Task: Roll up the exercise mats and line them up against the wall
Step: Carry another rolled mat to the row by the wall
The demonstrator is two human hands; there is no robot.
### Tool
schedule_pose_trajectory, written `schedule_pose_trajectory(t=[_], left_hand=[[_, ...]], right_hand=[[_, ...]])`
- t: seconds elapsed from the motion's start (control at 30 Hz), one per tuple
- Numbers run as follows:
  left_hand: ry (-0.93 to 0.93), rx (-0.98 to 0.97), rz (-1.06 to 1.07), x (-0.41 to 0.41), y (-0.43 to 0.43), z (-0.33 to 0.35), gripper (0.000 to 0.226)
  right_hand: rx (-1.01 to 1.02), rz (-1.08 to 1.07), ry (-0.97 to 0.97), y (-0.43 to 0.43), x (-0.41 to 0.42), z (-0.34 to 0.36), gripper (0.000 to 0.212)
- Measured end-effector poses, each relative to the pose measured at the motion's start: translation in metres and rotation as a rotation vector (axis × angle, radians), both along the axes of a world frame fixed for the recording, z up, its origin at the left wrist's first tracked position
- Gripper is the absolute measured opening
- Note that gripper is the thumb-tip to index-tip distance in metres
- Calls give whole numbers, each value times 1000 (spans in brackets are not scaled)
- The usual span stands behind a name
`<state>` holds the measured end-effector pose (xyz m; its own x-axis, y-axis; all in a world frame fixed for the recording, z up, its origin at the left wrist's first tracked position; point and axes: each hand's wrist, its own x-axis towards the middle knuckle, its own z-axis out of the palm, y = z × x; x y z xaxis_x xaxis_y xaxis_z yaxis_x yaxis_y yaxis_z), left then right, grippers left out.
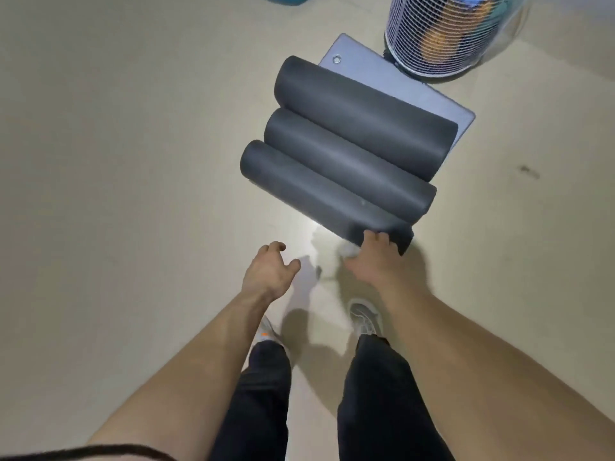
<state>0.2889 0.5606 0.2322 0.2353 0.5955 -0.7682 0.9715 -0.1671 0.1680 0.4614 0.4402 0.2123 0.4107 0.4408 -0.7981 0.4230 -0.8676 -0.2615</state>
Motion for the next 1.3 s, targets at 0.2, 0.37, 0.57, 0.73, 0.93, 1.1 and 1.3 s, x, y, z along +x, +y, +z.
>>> schedule_pose_trajectory(t=[0.2, 0.37, 0.57, 0.73, 0.93, 1.1, 1.3], left_hand=[[22, -22, -340, 8, 83, -94, 58], [-158, -3, -710, 41, 80, -174, 60], [-434, 215, -1159, 97, 26, -280, 91], [-478, 399, -1365, 137, -39, -357, 125], [-512, 663, -1483, 150, -41, -407, 143], [-641, 694, -1498, 151, -35, -412, 138], [-682, 682, -1525, 145, -12, -409, 130]], right_hand=[[-55, -303, -56, 34, -29, -77, 68], [-83, -611, -162, 7, -51, -162, 61], [50, -1084, -349, -48, -59, -289, 62], [299, -1171, -433, -71, -43, -361, 85], [516, -1265, -464, -63, -5, -390, 71], [498, -1345, -528, -54, -3, -387, 75], [536, -1393, -439, -29, -15, -383, 50]])
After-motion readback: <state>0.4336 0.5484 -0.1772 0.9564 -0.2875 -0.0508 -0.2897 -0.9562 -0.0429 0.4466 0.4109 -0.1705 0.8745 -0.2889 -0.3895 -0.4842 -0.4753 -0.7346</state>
